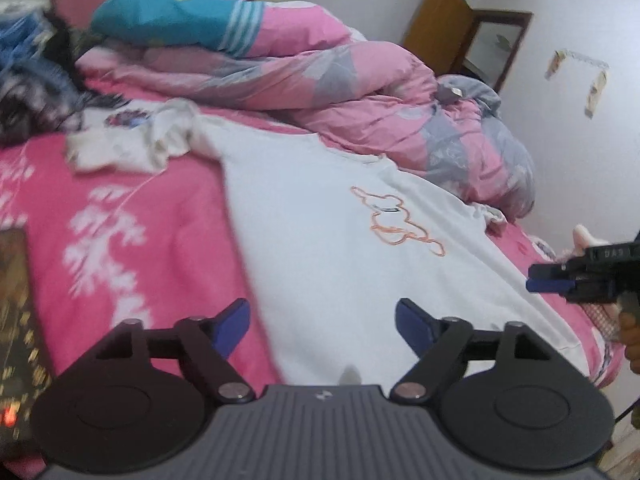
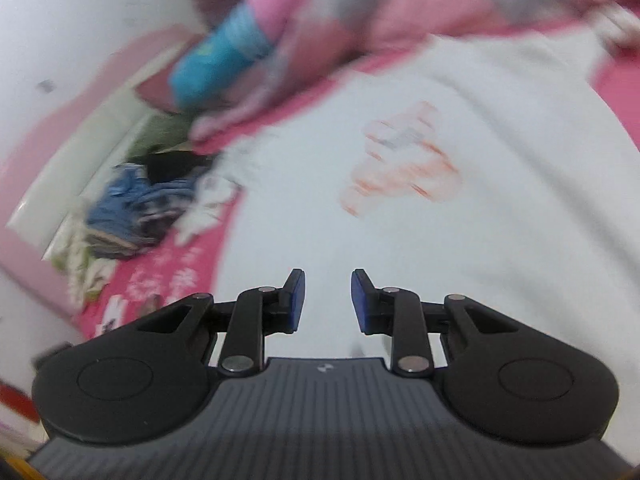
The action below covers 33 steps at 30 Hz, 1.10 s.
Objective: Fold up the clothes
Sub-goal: 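Release the fabric with the right gripper and hold both grippers above the sweatshirt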
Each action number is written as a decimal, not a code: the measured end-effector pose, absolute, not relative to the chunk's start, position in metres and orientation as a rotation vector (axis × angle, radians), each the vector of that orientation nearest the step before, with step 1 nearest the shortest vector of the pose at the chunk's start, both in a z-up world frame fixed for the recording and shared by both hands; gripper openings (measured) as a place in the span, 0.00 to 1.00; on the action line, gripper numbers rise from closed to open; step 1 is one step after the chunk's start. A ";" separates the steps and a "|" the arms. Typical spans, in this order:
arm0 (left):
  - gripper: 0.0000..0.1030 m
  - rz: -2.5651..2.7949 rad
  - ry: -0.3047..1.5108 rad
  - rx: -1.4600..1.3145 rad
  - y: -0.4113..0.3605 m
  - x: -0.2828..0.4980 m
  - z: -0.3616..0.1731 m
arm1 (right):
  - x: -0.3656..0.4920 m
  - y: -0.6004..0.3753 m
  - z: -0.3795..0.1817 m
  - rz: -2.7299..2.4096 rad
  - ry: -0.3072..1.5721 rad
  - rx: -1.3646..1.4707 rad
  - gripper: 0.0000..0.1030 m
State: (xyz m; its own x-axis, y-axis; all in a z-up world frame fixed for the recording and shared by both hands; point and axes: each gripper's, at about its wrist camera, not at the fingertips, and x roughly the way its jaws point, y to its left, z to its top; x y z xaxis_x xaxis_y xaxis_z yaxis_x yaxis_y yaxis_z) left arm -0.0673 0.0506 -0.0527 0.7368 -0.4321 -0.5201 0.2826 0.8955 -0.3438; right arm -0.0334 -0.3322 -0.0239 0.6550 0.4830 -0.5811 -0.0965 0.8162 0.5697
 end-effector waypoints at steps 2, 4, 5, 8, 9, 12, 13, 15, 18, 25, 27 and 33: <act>0.89 -0.434 0.643 -0.222 0.034 -0.059 -0.047 | -0.040 -0.362 -0.026 0.290 0.750 0.586 0.25; 0.89 -0.474 0.664 -0.215 0.016 -0.051 -0.046 | -0.045 -0.393 -0.025 0.234 0.694 0.639 0.28; 0.89 -0.492 0.675 -0.210 0.006 -0.046 -0.047 | -0.042 -0.411 -0.024 0.208 0.669 0.666 0.30; 0.89 -0.536 0.704 -0.188 -0.022 -0.036 -0.053 | -0.020 -0.470 -0.023 0.137 0.601 0.749 0.49; 0.89 -0.544 0.712 -0.172 -0.030 -0.033 -0.056 | -0.009 -0.490 -0.024 0.116 0.588 0.779 0.52; 0.88 -0.555 0.735 -0.137 -0.045 -0.029 -0.067 | 0.043 -0.547 -0.044 0.075 0.596 0.909 0.56; 0.86 -0.556 0.744 -0.130 -0.048 -0.028 -0.071 | 0.061 -0.560 -0.053 0.065 0.610 0.942 0.56; 0.85 -0.556 0.765 -0.122 -0.048 -0.026 -0.078 | 0.101 -0.583 -0.071 0.020 0.640 0.985 0.56; 0.84 -0.562 0.772 -0.107 -0.048 -0.026 -0.084 | 0.155 -0.596 -0.097 -0.055 0.695 0.960 0.56; 0.86 -0.580 0.720 -0.072 -0.048 -0.029 -0.091 | 0.208 -0.592 -0.124 -0.049 0.626 0.913 0.04; 0.86 -0.586 0.717 -0.074 -0.048 -0.028 -0.092 | 0.212 -0.590 -0.121 -0.036 0.602 0.880 0.04; 0.88 -0.607 0.731 -0.082 -0.046 -0.023 -0.092 | 0.211 -0.602 -0.087 -0.076 0.445 0.738 0.03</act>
State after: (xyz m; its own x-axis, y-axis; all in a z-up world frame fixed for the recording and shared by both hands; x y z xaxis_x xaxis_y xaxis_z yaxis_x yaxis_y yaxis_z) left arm -0.0230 -0.0464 -0.0924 0.5819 -0.5471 -0.6017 0.4912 0.8261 -0.2760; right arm 0.2107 -0.6021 -0.0870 0.9044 0.0871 -0.4178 0.2213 0.7413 0.6336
